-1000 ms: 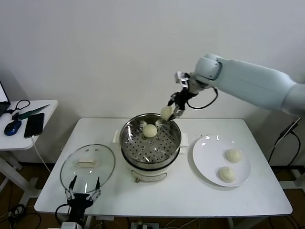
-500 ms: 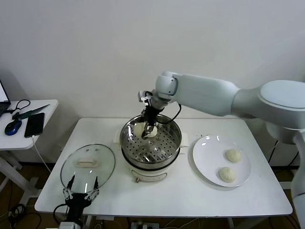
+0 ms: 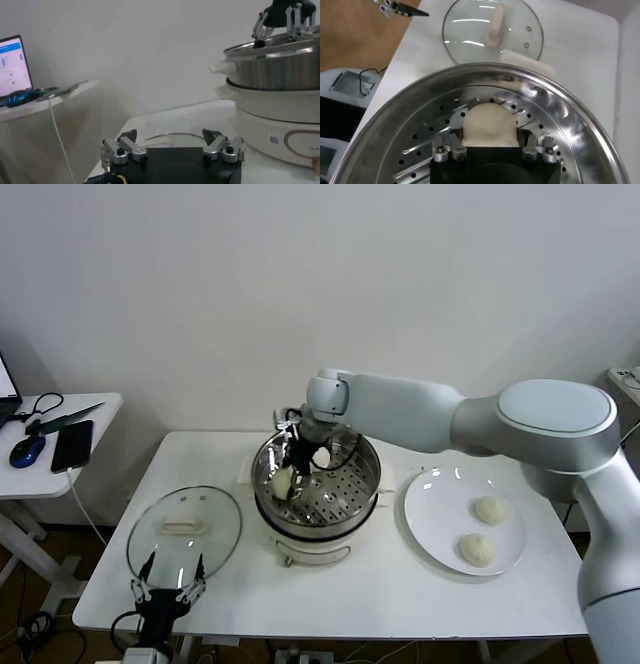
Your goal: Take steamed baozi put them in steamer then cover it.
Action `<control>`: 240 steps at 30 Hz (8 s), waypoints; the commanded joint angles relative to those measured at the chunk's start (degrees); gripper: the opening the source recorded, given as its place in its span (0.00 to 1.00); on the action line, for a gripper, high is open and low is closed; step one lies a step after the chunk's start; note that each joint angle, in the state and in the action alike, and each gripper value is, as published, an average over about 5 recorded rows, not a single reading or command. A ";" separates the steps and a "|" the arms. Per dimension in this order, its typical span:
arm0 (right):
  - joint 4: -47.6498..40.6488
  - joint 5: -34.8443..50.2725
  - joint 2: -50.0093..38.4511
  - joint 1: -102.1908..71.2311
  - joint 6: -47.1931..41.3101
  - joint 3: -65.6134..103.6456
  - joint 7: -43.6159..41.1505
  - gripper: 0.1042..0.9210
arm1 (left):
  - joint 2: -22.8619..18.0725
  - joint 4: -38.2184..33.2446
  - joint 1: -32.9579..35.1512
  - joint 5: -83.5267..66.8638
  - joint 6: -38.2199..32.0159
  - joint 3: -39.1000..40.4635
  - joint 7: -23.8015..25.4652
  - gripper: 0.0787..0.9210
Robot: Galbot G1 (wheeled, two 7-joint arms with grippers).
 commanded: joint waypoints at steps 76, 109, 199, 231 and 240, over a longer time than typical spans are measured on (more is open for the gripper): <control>14.56 -37.52 -46.79 -22.47 7.55 17.78 -8.67 0.85 | -1.31 -0.65 0.22 3.93 1.80 -0.18 -0.55 0.88; 13.33 -44.00 -27.92 16.83 47.14 3.05 -15.46 0.68 | -1.55 -0.85 0.61 4.31 1.86 0.07 -0.62 0.88; 11.19 -36.20 -51.60 -17.06 14.64 30.04 -11.37 0.88 | -1.21 -1.83 1.67 0.79 0.08 -1.09 -1.49 0.88; -11.55 -55.38 -36.59 -32.63 22.55 45.87 -12.48 0.88 | -1.70 -0.77 0.22 0.79 1.52 -2.17 -1.55 0.88; -15.74 -57.11 -33.52 -31.40 24.26 45.89 -12.31 0.88 | -1.76 -0.23 0.49 0.97 1.30 -2.10 -1.57 0.88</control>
